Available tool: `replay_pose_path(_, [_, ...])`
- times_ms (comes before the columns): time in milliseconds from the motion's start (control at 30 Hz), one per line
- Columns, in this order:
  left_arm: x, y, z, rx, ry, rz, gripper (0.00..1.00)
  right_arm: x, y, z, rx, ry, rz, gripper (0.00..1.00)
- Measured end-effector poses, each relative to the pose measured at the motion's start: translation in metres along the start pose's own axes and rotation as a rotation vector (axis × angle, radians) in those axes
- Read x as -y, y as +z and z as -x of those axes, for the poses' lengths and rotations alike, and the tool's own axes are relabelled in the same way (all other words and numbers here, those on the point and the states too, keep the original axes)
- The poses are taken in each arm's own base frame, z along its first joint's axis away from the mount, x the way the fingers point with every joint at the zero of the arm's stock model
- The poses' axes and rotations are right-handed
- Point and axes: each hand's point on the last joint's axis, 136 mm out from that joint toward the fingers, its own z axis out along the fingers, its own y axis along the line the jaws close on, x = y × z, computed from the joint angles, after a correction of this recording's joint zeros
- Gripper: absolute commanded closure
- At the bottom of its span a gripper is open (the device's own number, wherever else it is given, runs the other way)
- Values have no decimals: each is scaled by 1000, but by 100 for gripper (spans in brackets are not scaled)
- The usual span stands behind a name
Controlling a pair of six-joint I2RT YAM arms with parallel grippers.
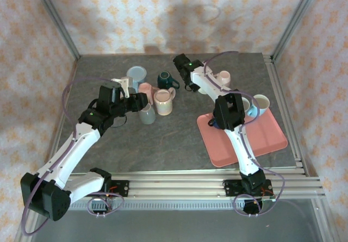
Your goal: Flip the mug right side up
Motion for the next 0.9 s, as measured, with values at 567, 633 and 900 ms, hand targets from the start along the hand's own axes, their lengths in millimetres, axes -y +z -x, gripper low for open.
replay_pose_path(567, [-2,0,-3,-13,4,7,50,2,15,-8,6,-9,-20,96])
replay_pose_path(633, [-2,0,-3,-13,3,7,50,2,14,-8,10,-15,-20,100])
replay_pose_path(900, [-1,-2,-3,-16,-37,8,50,14,-3,-17,3,-104,-31,100])
